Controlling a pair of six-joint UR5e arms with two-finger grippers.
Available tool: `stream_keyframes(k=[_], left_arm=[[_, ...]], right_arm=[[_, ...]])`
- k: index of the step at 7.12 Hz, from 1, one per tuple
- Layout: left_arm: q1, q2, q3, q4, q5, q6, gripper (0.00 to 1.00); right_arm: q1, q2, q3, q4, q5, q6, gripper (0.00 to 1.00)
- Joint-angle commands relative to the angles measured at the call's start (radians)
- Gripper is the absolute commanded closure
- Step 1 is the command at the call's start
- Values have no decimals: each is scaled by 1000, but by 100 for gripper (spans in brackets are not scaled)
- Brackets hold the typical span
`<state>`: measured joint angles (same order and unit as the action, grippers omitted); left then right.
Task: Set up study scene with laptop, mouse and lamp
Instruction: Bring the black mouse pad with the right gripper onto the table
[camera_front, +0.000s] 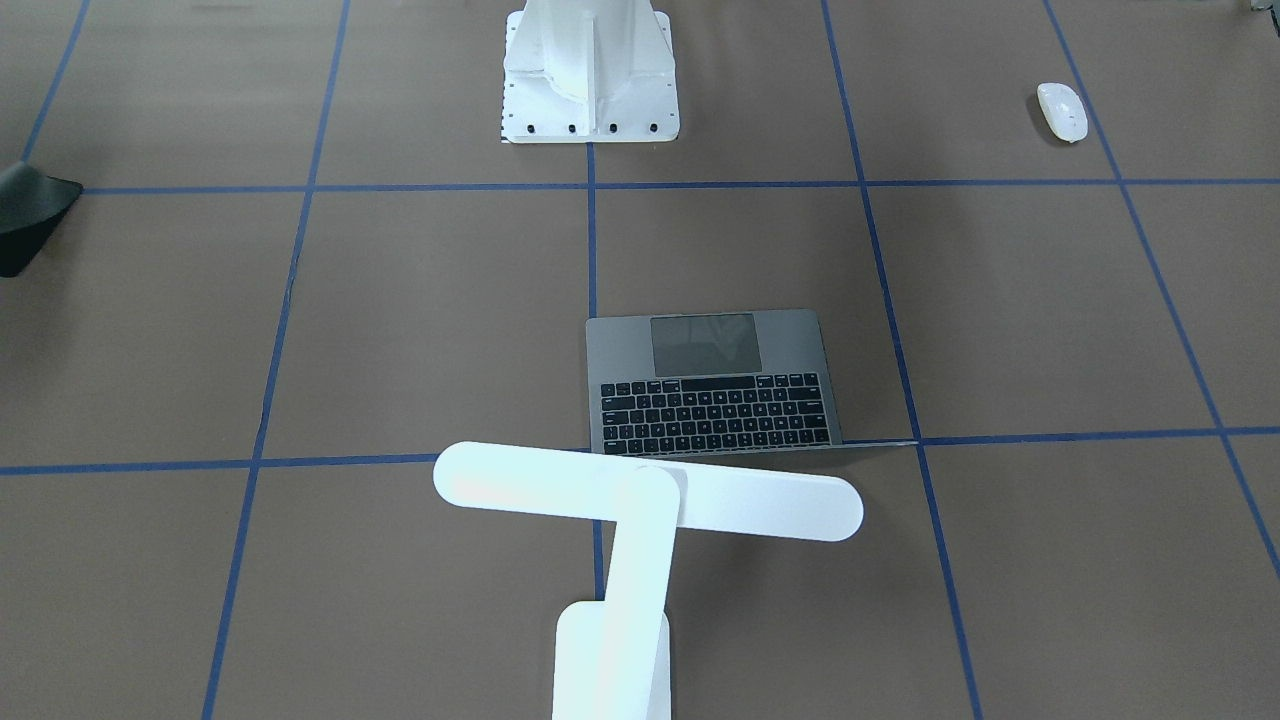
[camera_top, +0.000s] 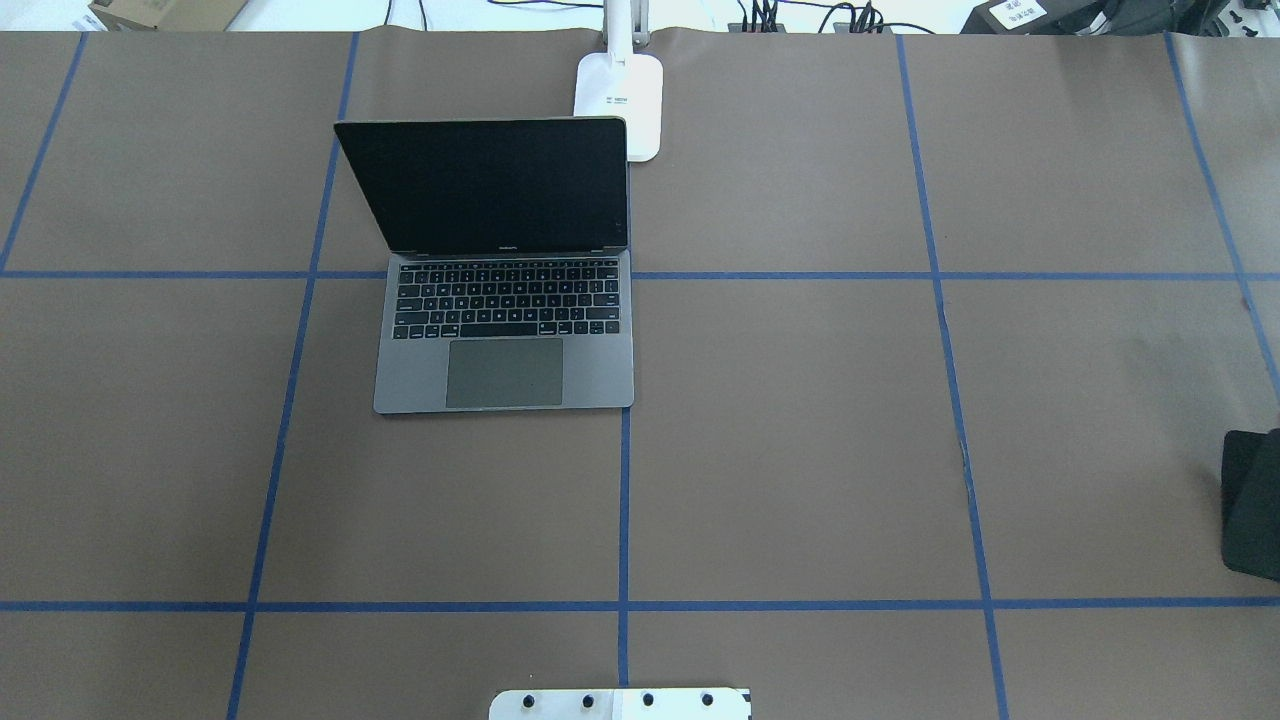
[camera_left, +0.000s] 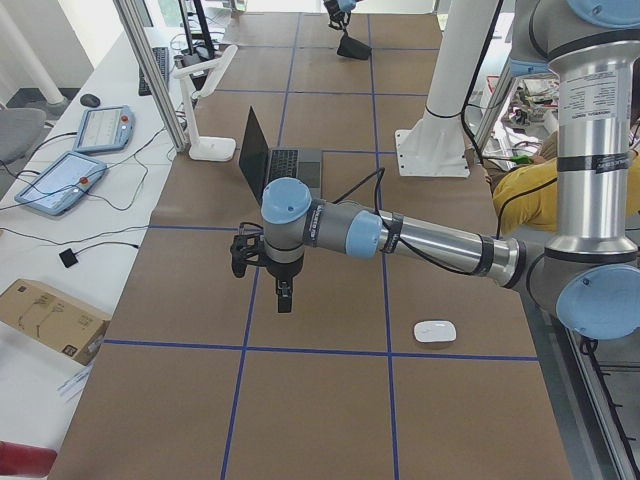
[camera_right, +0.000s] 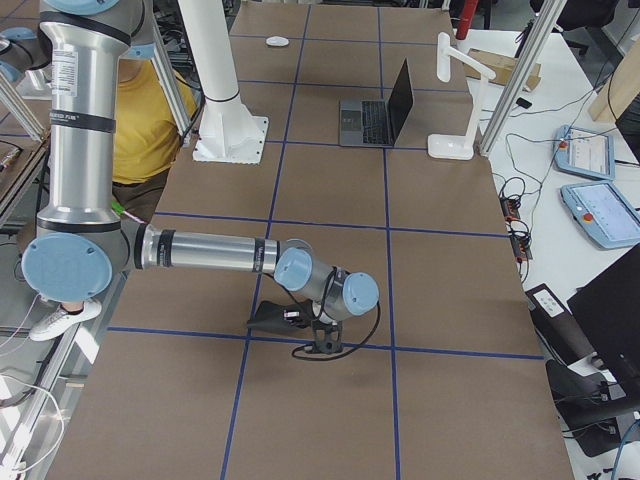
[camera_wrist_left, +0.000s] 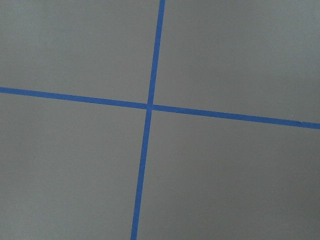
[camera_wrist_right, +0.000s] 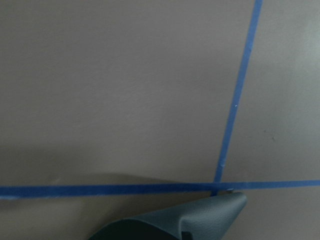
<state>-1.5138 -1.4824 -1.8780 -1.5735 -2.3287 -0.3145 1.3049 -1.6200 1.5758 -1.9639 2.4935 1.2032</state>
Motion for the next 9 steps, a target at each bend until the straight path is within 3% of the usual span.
stream_keyframes(k=[1,6,9], left_arm=[[0,1,3,1,0,0,0],[1,1,14,3,0,-2,0],[0,2,22,3,0,-2,0]], right_arm=[[-56,136,0,2,7,74,100],[-200,431,10,10,18,403,100],[-336,451,-3,444,-65,883,100]])
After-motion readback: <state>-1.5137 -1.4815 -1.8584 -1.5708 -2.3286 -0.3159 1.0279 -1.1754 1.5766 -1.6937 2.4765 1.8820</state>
